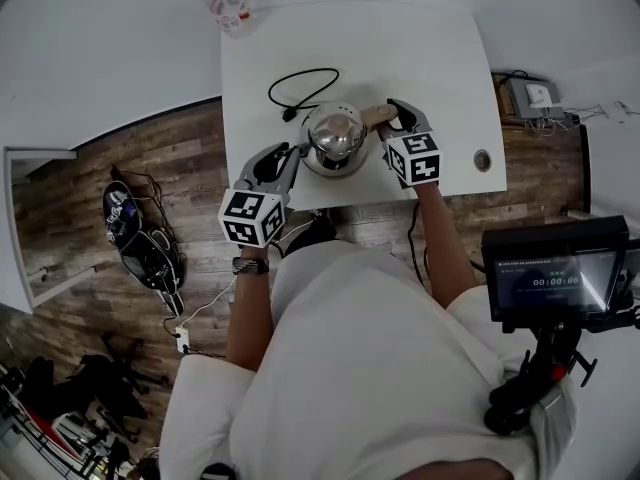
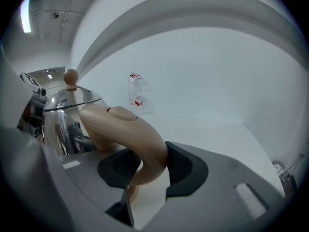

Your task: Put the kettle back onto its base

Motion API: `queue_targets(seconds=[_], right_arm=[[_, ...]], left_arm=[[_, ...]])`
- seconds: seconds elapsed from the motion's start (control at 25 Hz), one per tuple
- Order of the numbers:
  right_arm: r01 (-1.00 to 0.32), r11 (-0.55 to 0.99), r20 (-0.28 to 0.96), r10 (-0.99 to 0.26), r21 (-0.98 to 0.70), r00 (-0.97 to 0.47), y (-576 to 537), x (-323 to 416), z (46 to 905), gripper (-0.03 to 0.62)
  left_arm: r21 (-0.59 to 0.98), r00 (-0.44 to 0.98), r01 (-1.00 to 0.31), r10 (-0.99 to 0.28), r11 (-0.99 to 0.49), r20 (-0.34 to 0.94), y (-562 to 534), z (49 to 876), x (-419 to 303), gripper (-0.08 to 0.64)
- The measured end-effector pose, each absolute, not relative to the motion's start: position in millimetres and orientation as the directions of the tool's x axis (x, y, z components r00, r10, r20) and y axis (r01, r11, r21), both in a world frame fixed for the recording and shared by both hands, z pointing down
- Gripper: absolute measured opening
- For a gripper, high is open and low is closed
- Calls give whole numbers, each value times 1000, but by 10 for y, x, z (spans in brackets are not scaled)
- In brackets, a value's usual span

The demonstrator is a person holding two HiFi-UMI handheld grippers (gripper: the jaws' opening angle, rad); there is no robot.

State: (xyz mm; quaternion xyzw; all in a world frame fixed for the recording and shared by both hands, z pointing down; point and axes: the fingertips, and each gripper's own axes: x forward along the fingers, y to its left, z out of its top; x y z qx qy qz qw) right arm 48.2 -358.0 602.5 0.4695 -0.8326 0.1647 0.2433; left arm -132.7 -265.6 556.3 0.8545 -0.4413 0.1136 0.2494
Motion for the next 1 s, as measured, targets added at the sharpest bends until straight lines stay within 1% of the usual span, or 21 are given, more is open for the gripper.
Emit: queue_targets(seconds=[0.48,1.0], right_arm=[[-857,511,552,-695,-72,-461,-3641,457,6022,153],[-844,534,543,-694,-51,-472,-3758,435,6013,153]], left_arm=[[310,593,-805,-691,-505,414,-2568,5510,-1259,74],[309,592,-806,-697,-506,405,-2538,5528,-1197,74]])
